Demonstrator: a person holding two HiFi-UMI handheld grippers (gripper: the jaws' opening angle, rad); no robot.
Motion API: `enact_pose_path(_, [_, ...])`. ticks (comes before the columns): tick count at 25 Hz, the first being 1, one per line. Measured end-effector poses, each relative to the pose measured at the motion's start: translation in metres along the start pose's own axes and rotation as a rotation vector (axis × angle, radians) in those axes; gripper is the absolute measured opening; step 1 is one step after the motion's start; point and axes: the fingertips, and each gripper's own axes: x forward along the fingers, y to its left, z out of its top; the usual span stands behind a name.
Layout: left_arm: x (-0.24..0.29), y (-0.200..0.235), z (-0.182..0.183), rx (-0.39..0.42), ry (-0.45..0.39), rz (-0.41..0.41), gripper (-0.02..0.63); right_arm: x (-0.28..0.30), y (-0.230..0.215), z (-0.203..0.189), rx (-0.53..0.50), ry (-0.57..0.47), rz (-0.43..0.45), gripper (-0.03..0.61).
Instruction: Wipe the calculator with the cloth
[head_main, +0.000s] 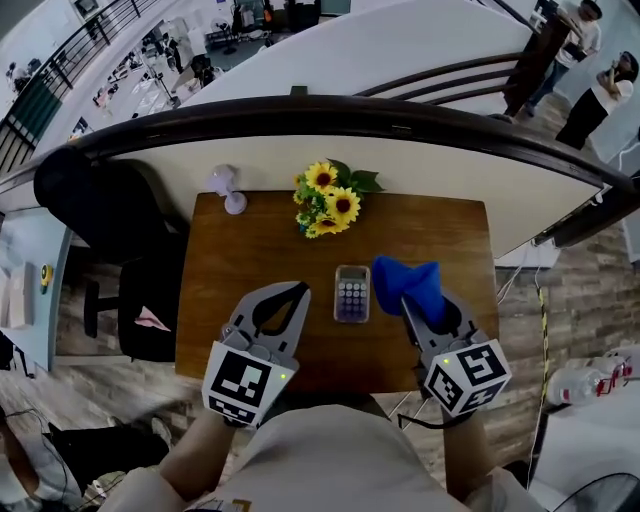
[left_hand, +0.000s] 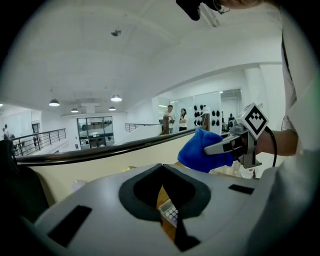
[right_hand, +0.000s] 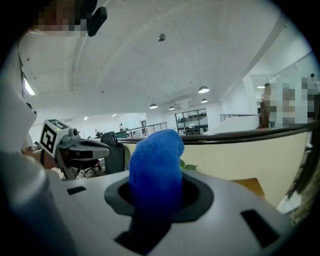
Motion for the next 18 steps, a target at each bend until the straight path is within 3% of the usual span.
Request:
enact_pose_path(8, [0.042,0.002,-0.039,-0.056,0.077,-0.067,0.006,0.044,-0.015,-0.027,0.021,0.064,-0.019,0.129])
enact_pose_path(18, [0.094,-0.001,-0.118,-0.125,0.228,-0.121,0.006,0.106,-0.021,-0.088,0.036,0.191,0.030,0.129])
